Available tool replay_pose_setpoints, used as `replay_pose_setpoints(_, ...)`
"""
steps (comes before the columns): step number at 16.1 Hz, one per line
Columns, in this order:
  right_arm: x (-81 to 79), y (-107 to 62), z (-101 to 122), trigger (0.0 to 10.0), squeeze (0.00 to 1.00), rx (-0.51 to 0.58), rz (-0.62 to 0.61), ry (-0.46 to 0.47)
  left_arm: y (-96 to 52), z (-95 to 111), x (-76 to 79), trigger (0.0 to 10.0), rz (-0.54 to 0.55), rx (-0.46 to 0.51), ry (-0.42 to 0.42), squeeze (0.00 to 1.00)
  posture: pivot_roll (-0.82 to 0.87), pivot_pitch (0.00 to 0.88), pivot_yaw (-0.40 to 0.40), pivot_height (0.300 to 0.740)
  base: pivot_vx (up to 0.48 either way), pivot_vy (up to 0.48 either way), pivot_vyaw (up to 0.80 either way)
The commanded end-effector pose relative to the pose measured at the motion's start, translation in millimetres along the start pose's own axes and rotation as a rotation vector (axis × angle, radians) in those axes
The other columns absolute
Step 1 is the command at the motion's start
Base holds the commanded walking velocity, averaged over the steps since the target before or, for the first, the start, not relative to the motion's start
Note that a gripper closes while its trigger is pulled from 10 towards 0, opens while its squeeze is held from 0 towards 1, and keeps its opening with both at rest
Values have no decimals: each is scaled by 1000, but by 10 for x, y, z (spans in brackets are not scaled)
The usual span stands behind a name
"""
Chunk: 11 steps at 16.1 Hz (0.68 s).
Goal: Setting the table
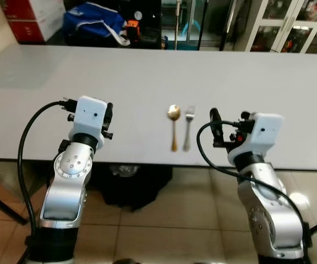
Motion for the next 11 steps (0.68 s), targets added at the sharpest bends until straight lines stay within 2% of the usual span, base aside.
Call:
replay_pose_setpoints(1,-28,8,-46,10000,0,-32,35,21,14,16,16,10000,-4,2,9,0,36,19,9,740,0,480,0)
replay_pose_setpoints(3,-57,28,-32,10000,0,-34,46,29,35,27,34,10000,-4,3,7,0,35,20,7,740,0,480,0)
replay_pose_setpoints(7,-84,60,-5,10000,0,-20,61,17,71,56,48,10000,3,9,-19,0,33,24,6,740,0,480,-747)
replay_pose_setpoints(11,-94,90,2,10000,0,-18,68,2,81,51,49,10000,12,3,-27,0,32,38,4,740,0,480,0)
Point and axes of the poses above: a point about 5 cm out from each wrist's last joint towards the gripper, its own y axis pointing out of the wrist towards the gripper, its own z axis along the axis of the wrist's last joint, x = y × z, the point moved 2 cm from there along y, pointing out of the wrist towards the gripper, and after that the axes turned 12 degrees about -y, right-handed, at the moved point
